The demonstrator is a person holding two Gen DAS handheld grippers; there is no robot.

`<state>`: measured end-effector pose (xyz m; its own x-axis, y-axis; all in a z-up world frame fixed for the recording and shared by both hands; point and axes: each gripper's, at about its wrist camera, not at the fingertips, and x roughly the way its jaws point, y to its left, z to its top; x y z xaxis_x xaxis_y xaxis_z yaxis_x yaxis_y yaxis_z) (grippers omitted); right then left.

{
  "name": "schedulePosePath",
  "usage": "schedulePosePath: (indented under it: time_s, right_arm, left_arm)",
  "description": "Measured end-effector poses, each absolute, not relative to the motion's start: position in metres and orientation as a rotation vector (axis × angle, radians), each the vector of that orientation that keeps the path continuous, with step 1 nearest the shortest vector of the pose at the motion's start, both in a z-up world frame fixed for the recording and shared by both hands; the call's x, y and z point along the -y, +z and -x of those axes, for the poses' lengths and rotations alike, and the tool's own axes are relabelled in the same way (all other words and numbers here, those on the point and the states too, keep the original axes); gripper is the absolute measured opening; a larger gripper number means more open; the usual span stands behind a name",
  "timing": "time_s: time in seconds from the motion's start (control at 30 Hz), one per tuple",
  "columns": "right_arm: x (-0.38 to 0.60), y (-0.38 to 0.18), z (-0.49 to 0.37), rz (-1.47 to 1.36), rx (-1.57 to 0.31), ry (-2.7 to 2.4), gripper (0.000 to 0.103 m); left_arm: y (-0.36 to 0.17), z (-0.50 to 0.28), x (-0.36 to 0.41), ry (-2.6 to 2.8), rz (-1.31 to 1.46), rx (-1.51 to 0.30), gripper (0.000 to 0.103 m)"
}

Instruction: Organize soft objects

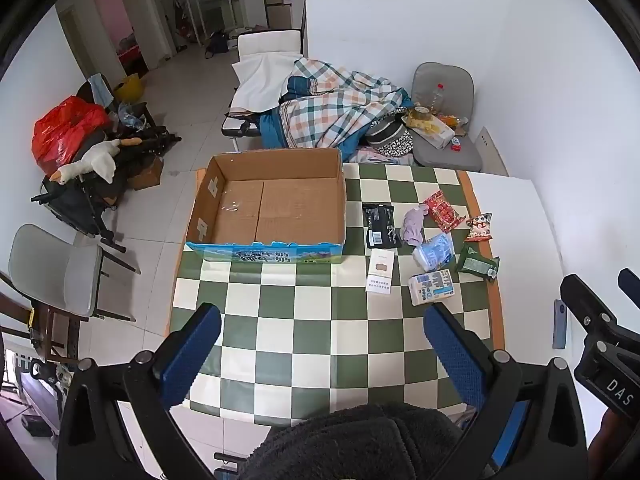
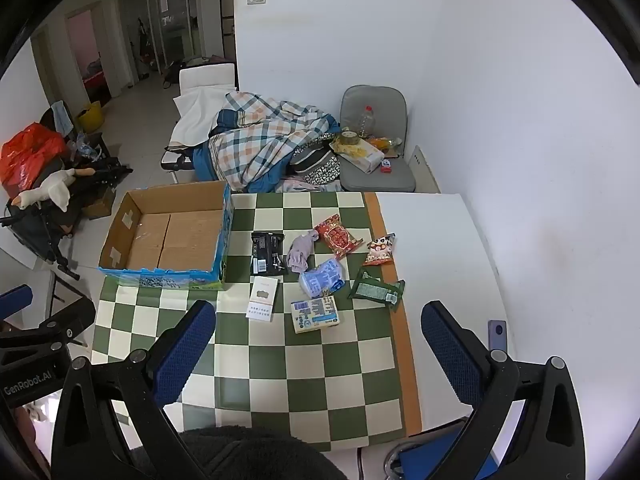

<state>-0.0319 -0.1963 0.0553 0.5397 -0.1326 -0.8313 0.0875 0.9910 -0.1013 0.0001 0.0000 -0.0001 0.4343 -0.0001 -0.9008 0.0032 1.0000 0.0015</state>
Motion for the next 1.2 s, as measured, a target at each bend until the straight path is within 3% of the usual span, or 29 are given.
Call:
schedulePosePath:
  time_s: [1.2]
  right_arm:
    - [0.197, 0.065, 0.027, 0.06, -0.981, -0.135, 0.103]
  left_arm:
    - [-0.001, -0.004, 0.003, -0.008, 0.008, -1.121, 0.103]
